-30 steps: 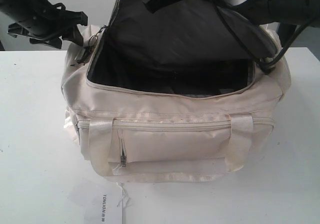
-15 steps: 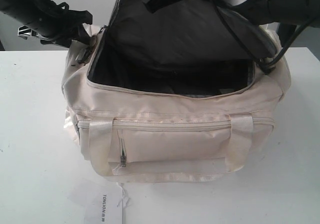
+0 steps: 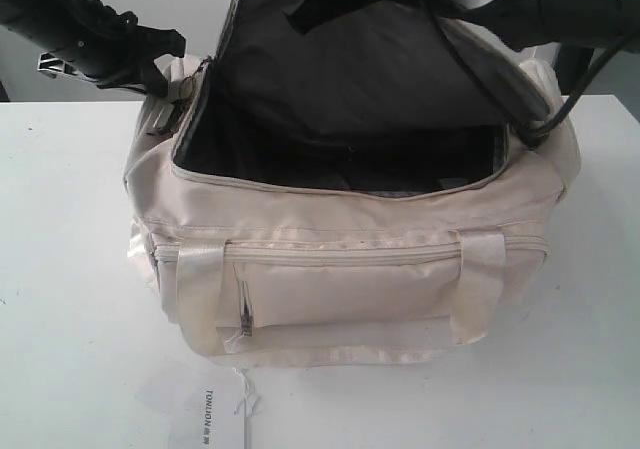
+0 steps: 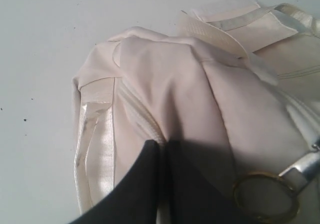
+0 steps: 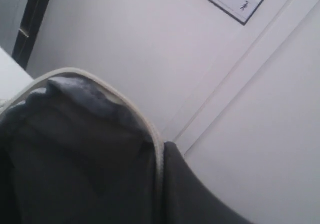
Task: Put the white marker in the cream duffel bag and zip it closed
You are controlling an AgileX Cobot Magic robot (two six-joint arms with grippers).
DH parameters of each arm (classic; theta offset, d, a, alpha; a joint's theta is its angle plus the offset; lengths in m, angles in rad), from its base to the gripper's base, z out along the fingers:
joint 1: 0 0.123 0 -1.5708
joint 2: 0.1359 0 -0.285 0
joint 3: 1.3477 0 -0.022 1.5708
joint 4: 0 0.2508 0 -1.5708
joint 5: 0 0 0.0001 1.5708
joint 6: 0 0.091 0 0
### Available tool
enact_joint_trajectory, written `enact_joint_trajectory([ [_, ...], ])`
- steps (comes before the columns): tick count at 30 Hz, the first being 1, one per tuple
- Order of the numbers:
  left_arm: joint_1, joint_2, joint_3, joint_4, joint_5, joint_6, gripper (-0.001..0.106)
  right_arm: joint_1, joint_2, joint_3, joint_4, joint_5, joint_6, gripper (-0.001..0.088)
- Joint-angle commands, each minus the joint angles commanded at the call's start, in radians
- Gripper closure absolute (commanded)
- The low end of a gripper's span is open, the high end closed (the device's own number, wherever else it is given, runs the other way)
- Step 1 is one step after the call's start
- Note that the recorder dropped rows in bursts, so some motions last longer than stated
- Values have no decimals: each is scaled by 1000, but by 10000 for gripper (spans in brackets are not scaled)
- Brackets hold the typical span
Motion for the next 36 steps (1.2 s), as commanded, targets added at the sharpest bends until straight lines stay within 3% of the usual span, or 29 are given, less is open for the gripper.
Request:
enact_joint_trajectory([
  [5, 0, -4, 0, 0, 34, 0, 1053, 0, -39, 2, -6, 172, -2, 868],
  [12, 2, -24, 0, 0, 53, 0, 1053, 0, -95, 2, -149, 415, -8, 868],
  [18, 2, -35, 0, 0, 82, 0, 1053, 0, -90, 2, -155, 608, -30, 868],
  [29, 2, -36, 0, -6, 117, 0, 1053, 0, -56, 3, -128, 798, -28, 868],
  [33, 2, -36, 0, -10, 131, 0, 1053, 0, -25, 3, -125, 856, -26, 757],
  [36, 2, -36, 0, -16, 143, 0, 1053, 0, 3, 3, -67, 901, -26, 572],
])
